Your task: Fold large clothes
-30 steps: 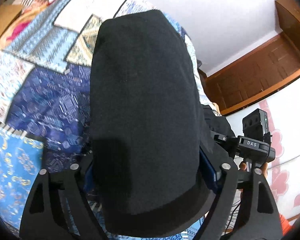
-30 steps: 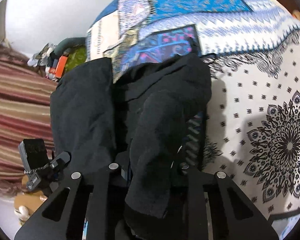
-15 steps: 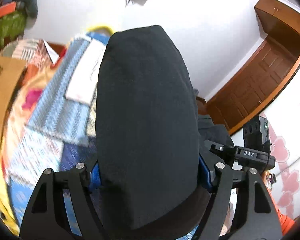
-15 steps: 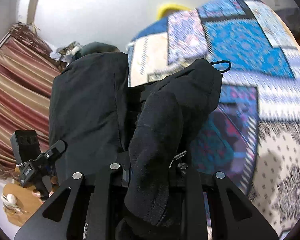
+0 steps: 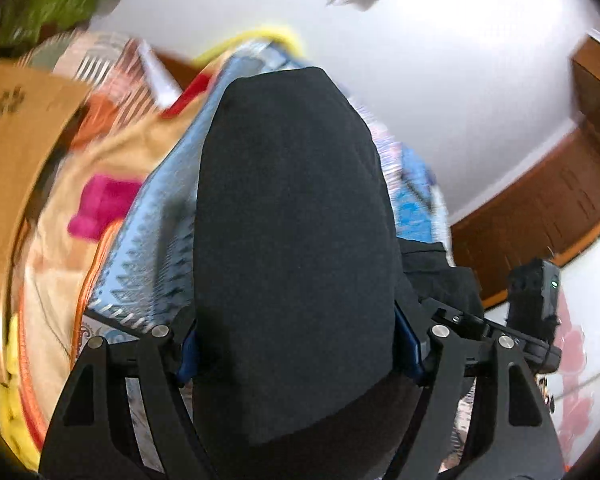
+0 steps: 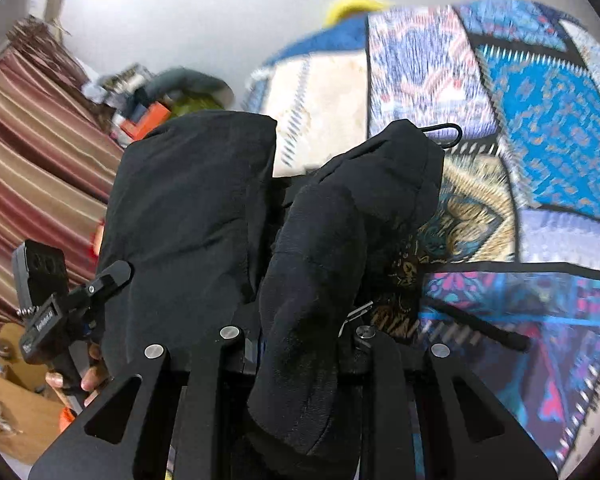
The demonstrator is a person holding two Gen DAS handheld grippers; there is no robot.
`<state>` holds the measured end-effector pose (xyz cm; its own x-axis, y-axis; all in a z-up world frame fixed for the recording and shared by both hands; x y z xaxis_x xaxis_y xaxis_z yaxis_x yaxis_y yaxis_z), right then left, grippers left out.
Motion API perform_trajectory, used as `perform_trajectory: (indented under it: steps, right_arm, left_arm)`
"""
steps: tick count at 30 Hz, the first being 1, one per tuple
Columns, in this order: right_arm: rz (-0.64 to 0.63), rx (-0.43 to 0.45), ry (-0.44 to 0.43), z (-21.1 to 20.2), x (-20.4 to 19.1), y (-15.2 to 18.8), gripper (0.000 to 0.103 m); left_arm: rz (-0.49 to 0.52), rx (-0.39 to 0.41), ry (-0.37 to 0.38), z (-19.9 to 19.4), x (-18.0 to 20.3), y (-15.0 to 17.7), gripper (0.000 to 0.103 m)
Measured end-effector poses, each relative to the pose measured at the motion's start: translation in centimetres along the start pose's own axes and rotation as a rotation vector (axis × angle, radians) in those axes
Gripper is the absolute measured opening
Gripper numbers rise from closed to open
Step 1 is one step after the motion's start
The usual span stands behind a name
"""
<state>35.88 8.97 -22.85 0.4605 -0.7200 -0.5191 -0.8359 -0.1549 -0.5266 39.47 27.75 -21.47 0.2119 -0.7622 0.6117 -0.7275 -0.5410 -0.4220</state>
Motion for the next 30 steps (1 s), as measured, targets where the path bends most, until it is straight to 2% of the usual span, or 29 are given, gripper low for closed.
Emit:
perform_trajectory:
  steps: [3,4,6,7,10,12,13,14,19,26,30]
  right_arm:
    - [-0.001,-0.072,0.054,3.8,1.2,0.9,0.021]
    - [-0.007,-0.093,0.075,5.0,1.6,1.3,0.022]
    - [-0.014,-0.077,0.076,5.3,1.8,1.1,0.026]
    - [-0.015,-0.075,0.068,5.4,1.9,1.0,0.029]
    - [-0.045,-0.090,0.079,5.0,2.1,1.3,0.031]
    - [-0.075,-0.109,0.113,4.3,1.6,1.9,0.040]
    - [-0.088,-0.121,0.152,3.7,1.8,2.3,0.050]
    - [-0.097,-0.122,0.174,3.1,1.8,2.3,0.055]
    - [-0.132,-0.124,0.203,-0.1,1.2,3.7,0.057]
    - [-0.248,-0.097,0.282,-3.3,-2.7,4.7,0.057]
    - [-0.222,-0.116,0.320,-3.6,-3.1,4.6,0.059]
  left_arm:
    - [-0.126,-0.088,-0.063,3.5,-5.1,0.9,0.076]
    - [-0.144,-0.081,-0.044,3.7,-6.1,0.9,0.077]
    - [-0.144,-0.073,0.003,3.2,-6.6,0.9,0.078]
    - [-0.142,-0.075,0.003,2.9,-6.3,1.2,0.079]
    - [-0.091,-0.064,-0.056,2.0,-5.6,1.5,0.080]
    - [-0.050,-0.052,-0.115,1.3,-5.0,1.7,0.079]
    - [-0.027,-0.042,-0.145,0.6,-4.3,1.9,0.079]
    - [-0.012,-0.033,-0.169,0.7,-4.6,1.7,0.079]
    - [0.118,0.045,-0.306,-2.6,-2.8,2.2,0.079]
    - [0.207,0.128,-0.343,-8.3,1.2,4.3,0.079]
    - [0.247,0.168,-0.329,-11.1,3.7,5.9,0.080]
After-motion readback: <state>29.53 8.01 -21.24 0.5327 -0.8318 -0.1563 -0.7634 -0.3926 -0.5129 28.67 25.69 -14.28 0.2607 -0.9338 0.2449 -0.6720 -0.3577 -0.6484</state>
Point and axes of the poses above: each gripper's, at about its wrist camera, not at the fingertips, and z roughly the way its jaws point, x to its right, y to its underside, the point moved 7 cm from there along z, roughly the way its jaws point, and after that the axes turned 6 degrees about -z, right-handed, at the moved point
